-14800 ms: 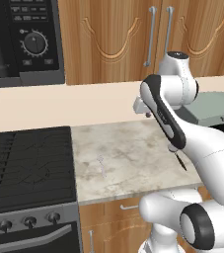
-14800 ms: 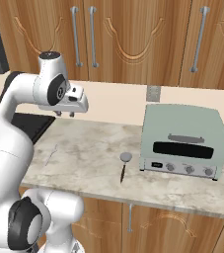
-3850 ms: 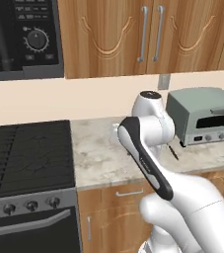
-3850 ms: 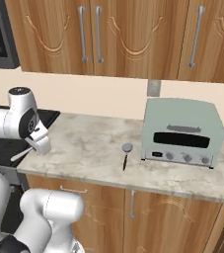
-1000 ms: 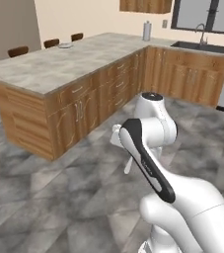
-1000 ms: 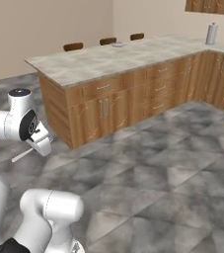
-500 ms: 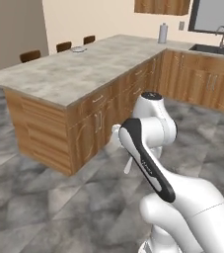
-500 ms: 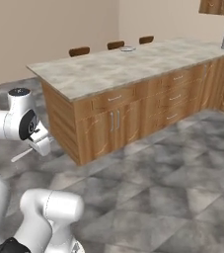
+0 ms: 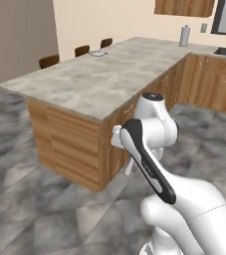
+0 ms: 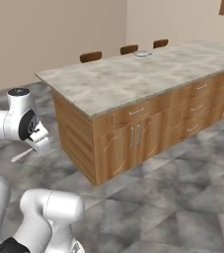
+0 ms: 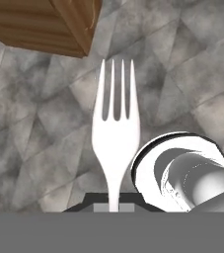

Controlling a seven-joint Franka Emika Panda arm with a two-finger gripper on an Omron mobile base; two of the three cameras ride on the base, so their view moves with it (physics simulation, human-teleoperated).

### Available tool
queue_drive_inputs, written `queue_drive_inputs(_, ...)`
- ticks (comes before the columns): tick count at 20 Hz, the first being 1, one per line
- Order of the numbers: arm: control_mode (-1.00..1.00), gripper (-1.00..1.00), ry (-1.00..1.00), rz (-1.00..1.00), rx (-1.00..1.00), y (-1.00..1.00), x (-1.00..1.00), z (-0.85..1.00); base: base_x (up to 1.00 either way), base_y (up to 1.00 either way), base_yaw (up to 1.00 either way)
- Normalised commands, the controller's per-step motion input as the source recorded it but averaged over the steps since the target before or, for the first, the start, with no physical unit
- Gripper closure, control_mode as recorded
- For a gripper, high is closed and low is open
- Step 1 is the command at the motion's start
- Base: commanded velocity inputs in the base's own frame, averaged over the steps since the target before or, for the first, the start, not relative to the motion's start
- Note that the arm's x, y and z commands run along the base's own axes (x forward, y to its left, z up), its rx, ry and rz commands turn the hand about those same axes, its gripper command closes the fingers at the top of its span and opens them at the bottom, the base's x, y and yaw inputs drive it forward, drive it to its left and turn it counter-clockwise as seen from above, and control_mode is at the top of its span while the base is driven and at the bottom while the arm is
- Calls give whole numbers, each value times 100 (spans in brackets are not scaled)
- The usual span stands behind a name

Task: Take the fork and place it on the left side of the plate. Then take the spoon and place it on the right side of the plate. Make sure they're directly next to the plate.

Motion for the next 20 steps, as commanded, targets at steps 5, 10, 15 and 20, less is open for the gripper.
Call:
queue_drive_inputs(5,100,100,0,0,0,0,0,0,86,54,0)
queue_drive_inputs(10,100,100,0,0,0,0,0,0,84,58,0)
queue_drive_inputs(15,100,100,0,0,0,0,0,0,81,60,0)
queue_drive_inputs(20,100,100,0,0,0,0,0,0,81,59,-1)
